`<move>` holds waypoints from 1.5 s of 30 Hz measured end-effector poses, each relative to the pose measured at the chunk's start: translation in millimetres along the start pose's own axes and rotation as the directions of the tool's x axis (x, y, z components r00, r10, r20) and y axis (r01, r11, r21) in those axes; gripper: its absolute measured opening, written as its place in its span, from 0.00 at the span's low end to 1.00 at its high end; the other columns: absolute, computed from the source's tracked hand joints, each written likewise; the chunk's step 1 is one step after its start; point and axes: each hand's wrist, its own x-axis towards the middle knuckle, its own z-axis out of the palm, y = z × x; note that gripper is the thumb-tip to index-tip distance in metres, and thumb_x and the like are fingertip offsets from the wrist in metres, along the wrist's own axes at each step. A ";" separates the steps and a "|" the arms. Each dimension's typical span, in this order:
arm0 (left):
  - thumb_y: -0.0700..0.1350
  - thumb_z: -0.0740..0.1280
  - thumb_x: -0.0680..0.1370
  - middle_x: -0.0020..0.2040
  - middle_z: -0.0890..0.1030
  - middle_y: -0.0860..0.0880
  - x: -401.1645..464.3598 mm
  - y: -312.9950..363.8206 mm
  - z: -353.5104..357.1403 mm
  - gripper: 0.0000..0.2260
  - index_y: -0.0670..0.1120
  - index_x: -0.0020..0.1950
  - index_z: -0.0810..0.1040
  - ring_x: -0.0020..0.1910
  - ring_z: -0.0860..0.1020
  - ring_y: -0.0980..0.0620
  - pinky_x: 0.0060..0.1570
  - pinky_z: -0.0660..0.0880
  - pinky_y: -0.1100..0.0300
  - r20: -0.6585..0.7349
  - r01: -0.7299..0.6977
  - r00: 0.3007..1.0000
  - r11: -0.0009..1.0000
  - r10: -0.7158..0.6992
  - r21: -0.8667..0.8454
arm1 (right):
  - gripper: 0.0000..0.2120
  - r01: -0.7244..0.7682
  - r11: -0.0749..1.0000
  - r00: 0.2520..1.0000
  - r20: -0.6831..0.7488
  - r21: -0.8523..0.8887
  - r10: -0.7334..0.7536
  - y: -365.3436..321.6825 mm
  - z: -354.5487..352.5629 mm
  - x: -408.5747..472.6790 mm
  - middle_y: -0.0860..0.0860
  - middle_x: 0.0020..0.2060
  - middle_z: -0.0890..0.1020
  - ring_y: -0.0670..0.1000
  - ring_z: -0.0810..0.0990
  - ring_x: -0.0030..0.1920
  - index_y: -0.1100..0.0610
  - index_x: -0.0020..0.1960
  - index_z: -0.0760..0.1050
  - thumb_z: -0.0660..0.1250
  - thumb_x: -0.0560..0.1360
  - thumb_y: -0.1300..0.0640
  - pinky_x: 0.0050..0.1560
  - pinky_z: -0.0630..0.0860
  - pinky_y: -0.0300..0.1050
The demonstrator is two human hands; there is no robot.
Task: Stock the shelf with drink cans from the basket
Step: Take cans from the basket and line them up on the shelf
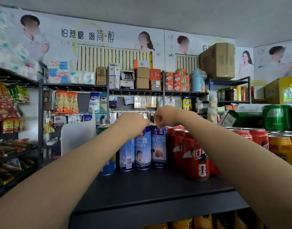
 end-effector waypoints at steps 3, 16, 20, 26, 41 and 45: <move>0.43 0.63 0.78 0.54 0.79 0.44 6.5 4.2 -6.1 0.11 0.43 0.60 0.72 0.52 0.79 0.43 0.38 0.69 0.55 0.025 -0.055 0.998 0.988 0.052 0.144 | 0.04 0.029 0.998 1.000 0.010 -0.052 -0.028 0.9 -3.7 2.2 0.50 0.42 0.76 0.51 0.73 0.46 0.59 0.47 0.77 0.65 0.74 0.64 0.42 0.68 0.42; 0.29 0.58 0.75 0.30 0.63 0.50 3.8 -12.3 -0.9 0.19 0.44 0.63 0.70 0.35 0.69 0.46 0.35 0.67 0.57 -0.073 -0.150 0.984 0.975 0.164 0.164 | 0.09 0.043 0.998 0.989 -0.141 -0.040 -0.049 12.3 8.3 -7.6 0.46 0.33 0.72 0.50 0.72 0.41 0.57 0.41 0.73 0.60 0.74 0.69 0.32 0.64 0.34; 0.29 0.58 0.75 0.44 0.79 0.46 -2.7 -12.7 5.6 0.17 0.43 0.61 0.70 0.42 0.76 0.44 0.36 0.68 0.56 -0.133 -0.114 0.982 0.982 0.134 0.149 | 0.09 0.004 0.999 0.982 -0.189 -0.047 -0.012 13.4 15.7 -7.1 0.50 0.40 0.75 0.52 0.74 0.42 0.57 0.43 0.73 0.59 0.74 0.68 0.40 0.69 0.42; 0.40 0.59 0.79 0.41 0.74 0.48 1.2 -13.6 10.4 0.06 0.46 0.49 0.75 0.43 0.74 0.46 0.37 0.67 0.57 -0.110 0.052 0.991 0.971 -0.079 -0.232 | 0.09 -0.081 0.997 0.973 -0.215 0.001 0.080 5.8 20.6 -5.5 0.52 0.42 0.76 0.53 0.75 0.43 0.56 0.42 0.72 0.59 0.75 0.69 0.43 0.71 0.44; 0.52 0.64 0.78 0.53 0.79 0.48 -8.9 -20.5 9.1 0.12 0.48 0.59 0.74 0.52 0.77 0.48 0.51 0.76 0.52 -0.100 0.082 0.982 0.847 -0.157 -0.525 | 0.11 -0.068 0.996 0.957 -0.279 0.063 0.083 1.7 21.2 -12.1 0.55 0.55 0.81 0.55 0.79 0.54 0.58 0.57 0.77 0.62 0.77 0.63 0.56 0.76 0.48; 0.51 0.65 0.77 0.47 0.77 0.48 -23.6 -33.5 12.5 0.09 0.46 0.51 0.76 0.51 0.76 0.46 0.45 0.73 0.53 0.030 0.200 0.979 0.904 -0.204 -0.379 | 0.11 0.021 0.995 0.968 -0.252 0.095 0.004 -20.8 27.4 -9.2 0.54 0.56 0.81 0.55 0.78 0.56 0.57 0.58 0.77 0.63 0.77 0.59 0.59 0.76 0.51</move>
